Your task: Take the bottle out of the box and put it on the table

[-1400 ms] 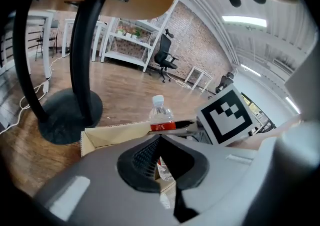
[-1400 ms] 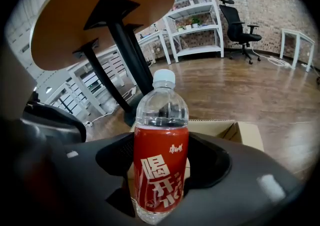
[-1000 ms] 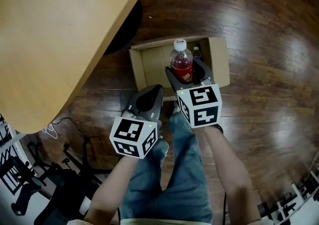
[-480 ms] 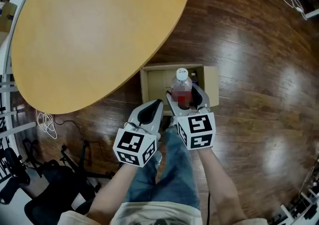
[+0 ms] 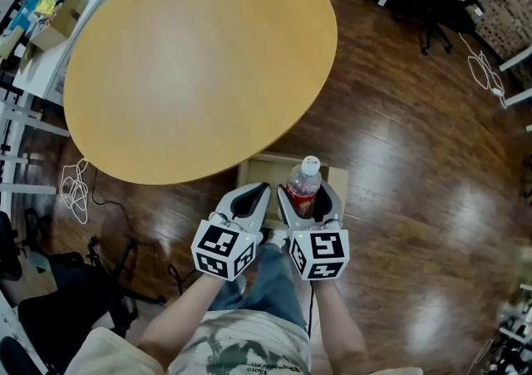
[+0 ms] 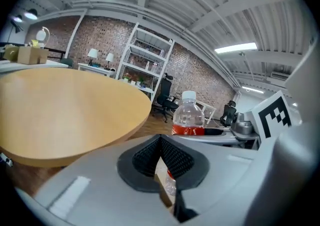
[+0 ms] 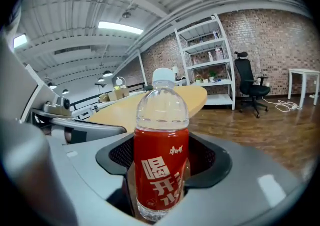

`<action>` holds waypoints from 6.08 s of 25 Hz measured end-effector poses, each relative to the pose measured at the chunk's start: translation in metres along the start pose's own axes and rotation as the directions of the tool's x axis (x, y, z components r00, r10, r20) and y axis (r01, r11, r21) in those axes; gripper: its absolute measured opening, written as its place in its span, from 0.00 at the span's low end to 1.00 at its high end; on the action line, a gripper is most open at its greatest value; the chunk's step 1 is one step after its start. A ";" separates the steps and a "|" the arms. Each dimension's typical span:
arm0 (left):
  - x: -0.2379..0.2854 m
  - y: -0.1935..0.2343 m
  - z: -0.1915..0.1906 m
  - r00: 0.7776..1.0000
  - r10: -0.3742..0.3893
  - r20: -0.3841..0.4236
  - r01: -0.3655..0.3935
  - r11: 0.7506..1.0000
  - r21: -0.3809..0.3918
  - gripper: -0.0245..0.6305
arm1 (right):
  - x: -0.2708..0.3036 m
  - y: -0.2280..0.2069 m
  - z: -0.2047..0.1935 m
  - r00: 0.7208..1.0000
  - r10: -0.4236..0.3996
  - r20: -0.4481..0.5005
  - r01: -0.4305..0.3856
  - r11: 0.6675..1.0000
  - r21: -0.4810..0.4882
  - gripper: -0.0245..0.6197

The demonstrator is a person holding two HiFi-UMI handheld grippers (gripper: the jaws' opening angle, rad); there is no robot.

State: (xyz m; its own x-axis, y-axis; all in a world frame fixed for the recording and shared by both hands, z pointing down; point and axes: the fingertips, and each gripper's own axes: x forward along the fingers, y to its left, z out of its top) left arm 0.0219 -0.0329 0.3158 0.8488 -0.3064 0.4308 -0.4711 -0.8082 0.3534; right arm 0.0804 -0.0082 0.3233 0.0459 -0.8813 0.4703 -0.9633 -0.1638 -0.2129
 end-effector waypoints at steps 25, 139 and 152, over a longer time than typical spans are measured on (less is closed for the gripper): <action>-0.080 0.073 0.115 0.913 0.305 0.270 -0.304 0.952 -0.046 0.03 | 0.027 0.116 0.135 0.941 0.321 0.107 -0.283 0.920 -0.272 0.51; -0.187 0.126 0.101 0.939 0.124 0.320 -0.131 0.991 0.001 0.03 | 0.016 0.250 0.103 0.970 0.121 0.211 -0.057 0.957 -0.284 0.05; -0.227 0.055 0.075 0.937 0.092 0.338 -0.118 0.991 0.055 0.03 | -0.065 0.258 0.085 0.949 0.161 0.271 -0.093 0.964 -0.248 0.04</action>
State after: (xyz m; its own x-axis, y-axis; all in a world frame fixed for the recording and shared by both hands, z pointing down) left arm -0.1790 -0.0456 0.1757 0.8326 -0.5316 0.1555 -0.5538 -0.7931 0.2536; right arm -0.1481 -0.0313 0.1649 -0.0403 -0.9828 0.1801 -0.9987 0.0343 -0.0366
